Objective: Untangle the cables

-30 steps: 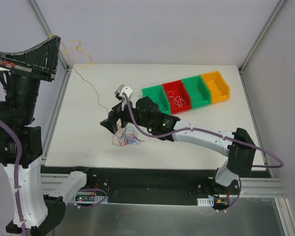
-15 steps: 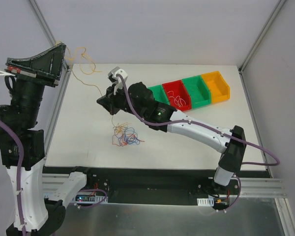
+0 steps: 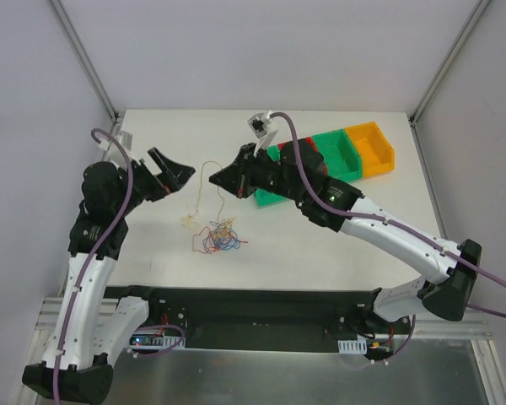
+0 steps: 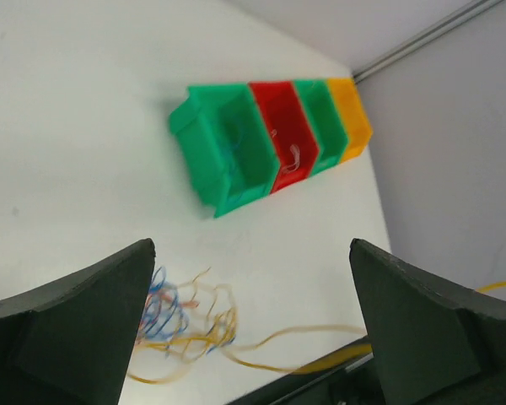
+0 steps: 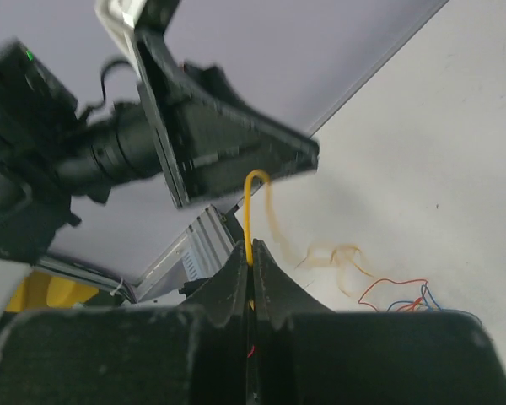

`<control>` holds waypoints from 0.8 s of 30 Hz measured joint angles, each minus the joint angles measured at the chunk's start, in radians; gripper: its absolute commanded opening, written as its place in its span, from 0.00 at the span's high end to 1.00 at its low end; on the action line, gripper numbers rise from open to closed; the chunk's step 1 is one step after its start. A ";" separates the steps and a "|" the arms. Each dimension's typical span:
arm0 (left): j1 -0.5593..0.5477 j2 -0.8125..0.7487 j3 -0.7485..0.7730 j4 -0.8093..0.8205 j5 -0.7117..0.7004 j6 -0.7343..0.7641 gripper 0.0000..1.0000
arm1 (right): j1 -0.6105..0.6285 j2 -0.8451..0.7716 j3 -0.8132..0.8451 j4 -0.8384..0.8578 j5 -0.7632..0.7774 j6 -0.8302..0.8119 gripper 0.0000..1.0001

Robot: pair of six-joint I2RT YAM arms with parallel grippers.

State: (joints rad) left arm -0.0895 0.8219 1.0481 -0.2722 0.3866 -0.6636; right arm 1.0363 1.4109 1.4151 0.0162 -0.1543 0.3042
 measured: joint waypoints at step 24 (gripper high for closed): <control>0.000 -0.517 -0.834 0.148 0.179 -0.141 0.23 | -0.083 0.032 0.166 -0.086 -0.032 0.185 0.99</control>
State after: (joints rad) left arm -0.0898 0.3046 0.2142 -0.1246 0.5652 -0.8047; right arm 0.9531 1.4429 1.5810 -0.0696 -0.1864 0.4889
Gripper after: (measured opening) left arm 0.719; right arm 0.012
